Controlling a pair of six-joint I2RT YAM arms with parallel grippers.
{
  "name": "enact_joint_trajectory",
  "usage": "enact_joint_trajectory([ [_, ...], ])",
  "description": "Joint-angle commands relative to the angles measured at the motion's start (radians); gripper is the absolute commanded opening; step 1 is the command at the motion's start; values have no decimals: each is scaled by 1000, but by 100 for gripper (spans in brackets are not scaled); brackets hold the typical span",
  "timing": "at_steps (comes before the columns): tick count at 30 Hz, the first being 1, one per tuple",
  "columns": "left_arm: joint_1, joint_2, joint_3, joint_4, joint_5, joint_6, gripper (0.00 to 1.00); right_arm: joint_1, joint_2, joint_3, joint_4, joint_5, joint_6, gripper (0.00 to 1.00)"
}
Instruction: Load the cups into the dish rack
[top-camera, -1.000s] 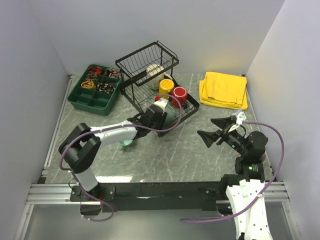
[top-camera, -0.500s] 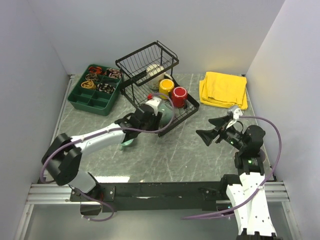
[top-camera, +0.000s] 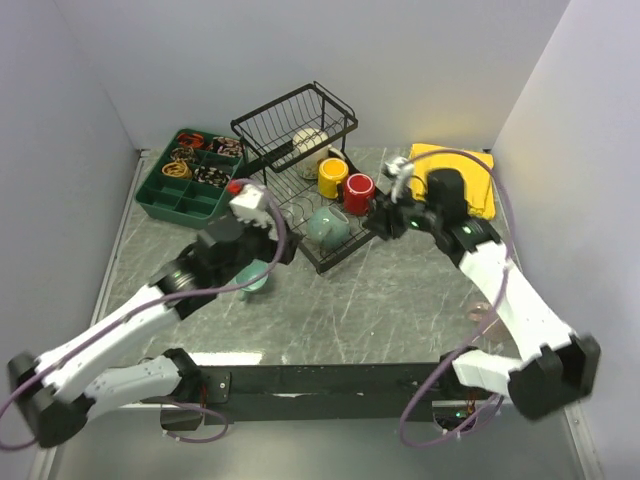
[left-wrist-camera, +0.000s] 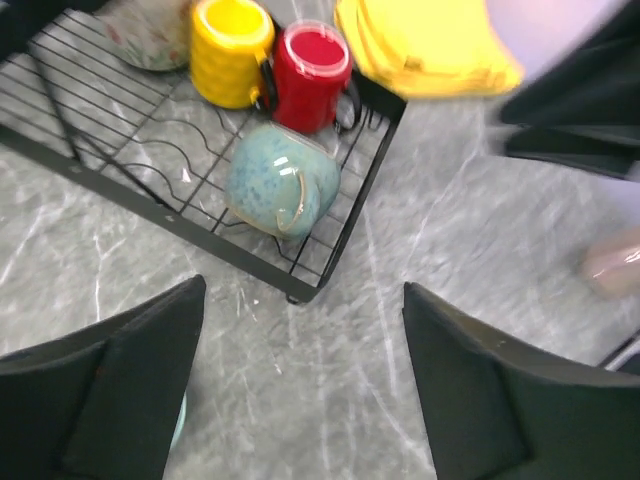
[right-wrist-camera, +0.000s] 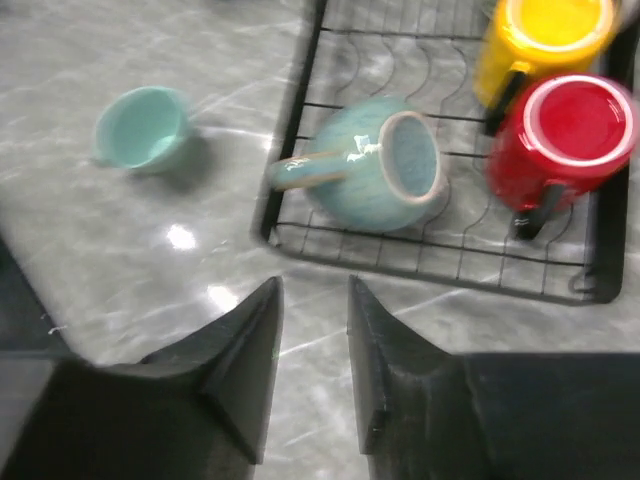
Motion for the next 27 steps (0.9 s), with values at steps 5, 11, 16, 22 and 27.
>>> enact_joint_trajectory([
  [5, 6, -332, -114, -189, -128, -152, 91, 163, 374, 283, -120, 434, -129, 31],
  [11, 6, -492, -188, -297, -183, -232, 94, 194, 558, 441, -140, 511, -146, 28],
  [16, 6, -576, -209, -342, -180, -263, 95, 203, 658, 520, -175, 543, -158, 25],
  [22, 8, -639, -235, -367, -183, -293, 95, 282, 642, 420, -172, 471, -210, 21],
  [27, 6, -653, -232, -377, -186, -304, 95, 370, 607, 379, -177, 437, -235, 18],
])
